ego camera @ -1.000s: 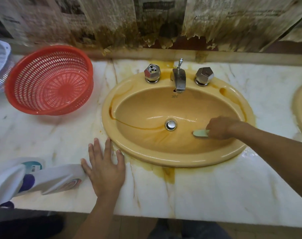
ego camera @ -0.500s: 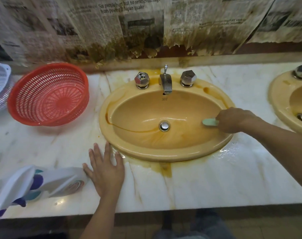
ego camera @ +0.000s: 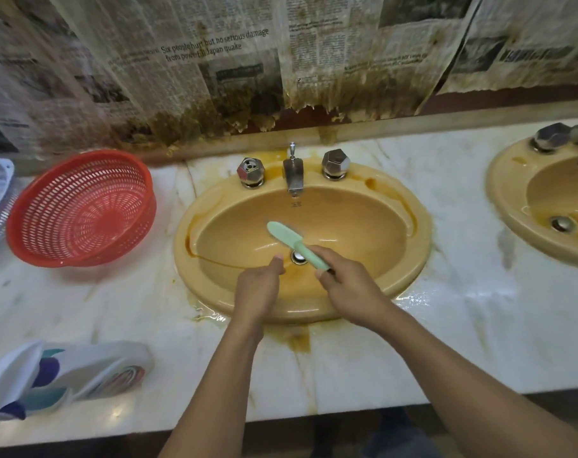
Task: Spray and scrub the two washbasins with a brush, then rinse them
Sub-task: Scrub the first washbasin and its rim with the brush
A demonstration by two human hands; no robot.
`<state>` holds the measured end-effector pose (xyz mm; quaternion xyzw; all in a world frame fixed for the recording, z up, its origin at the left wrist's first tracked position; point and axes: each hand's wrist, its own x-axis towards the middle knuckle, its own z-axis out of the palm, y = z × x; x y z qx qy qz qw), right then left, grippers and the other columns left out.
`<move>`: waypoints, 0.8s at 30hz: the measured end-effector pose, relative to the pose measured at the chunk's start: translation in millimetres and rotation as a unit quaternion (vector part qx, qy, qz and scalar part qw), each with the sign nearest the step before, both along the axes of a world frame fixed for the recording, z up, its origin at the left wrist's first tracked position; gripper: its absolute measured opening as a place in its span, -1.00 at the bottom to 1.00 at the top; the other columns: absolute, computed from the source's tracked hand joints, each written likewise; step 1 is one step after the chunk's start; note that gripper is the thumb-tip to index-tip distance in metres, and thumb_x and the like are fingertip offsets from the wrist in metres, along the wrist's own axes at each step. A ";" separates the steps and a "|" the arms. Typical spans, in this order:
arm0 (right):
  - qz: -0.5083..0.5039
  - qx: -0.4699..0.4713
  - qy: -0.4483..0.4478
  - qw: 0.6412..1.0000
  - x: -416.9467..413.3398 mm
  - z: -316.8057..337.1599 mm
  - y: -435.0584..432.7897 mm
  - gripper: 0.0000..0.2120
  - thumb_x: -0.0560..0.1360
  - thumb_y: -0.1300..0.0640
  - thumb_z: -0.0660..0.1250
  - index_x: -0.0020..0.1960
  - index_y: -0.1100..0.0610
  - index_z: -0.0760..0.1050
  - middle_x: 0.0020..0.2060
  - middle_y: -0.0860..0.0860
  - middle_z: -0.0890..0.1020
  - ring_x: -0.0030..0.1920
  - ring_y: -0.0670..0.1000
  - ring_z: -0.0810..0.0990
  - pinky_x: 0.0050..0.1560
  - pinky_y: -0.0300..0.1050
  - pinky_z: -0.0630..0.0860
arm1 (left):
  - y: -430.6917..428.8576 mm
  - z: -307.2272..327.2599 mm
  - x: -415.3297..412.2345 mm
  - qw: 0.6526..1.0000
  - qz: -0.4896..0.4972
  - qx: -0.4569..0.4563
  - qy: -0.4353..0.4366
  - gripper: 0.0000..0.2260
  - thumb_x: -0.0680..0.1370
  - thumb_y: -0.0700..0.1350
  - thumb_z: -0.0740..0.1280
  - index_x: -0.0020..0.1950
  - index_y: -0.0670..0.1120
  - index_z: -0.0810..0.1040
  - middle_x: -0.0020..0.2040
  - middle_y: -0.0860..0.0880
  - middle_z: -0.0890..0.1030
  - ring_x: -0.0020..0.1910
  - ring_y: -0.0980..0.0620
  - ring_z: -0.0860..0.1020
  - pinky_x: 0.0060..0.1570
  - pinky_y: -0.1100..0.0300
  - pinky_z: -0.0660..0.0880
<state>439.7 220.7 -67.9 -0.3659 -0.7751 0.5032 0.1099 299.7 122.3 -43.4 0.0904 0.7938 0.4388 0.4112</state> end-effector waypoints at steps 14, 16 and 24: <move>0.053 0.020 -0.059 0.997 20.9 -2.7 49.5 -0.52 0.60 0.00 0.36 0.50 -0.16 0.39 -0.05 -0.23 0.62 -0.12 -0.11 0.55 0.09 -0.10 0.53 | 75.7 -11.3 10.4 0.995 0.012 0.013 -0.097 -0.79 0.67 -0.03 0.32 0.09 -0.14 0.66 -0.06 -0.03 0.74 0.05 -0.04 0.68 0.08 -0.04 0.49; 0.030 0.021 -0.045 0.998 38.5 -5.2 68.3 -0.53 0.60 -0.04 0.36 0.50 -0.08 0.42 0.06 -0.21 0.63 -0.02 -0.12 0.59 0.18 -0.08 0.53 | 78.4 -17.6 -1.2 0.997 0.022 0.011 -0.076 -0.81 0.70 -0.11 0.26 0.10 -0.19 0.63 -0.11 -0.07 0.72 -0.03 -0.08 0.71 -0.03 -0.02 0.57; -0.230 0.230 -0.110 0.939 145.8 -52.7 156.3 -0.46 0.62 -0.10 0.10 0.51 0.13 0.39 0.43 0.16 0.48 0.43 0.20 0.38 0.43 0.18 0.32 | 47.1 -51.6 -54.6 0.906 -0.268 -0.199 0.260 -0.82 0.67 -0.16 0.29 -0.04 -0.08 0.67 -0.12 -0.14 0.69 -0.15 -0.12 0.60 -0.17 0.13 0.47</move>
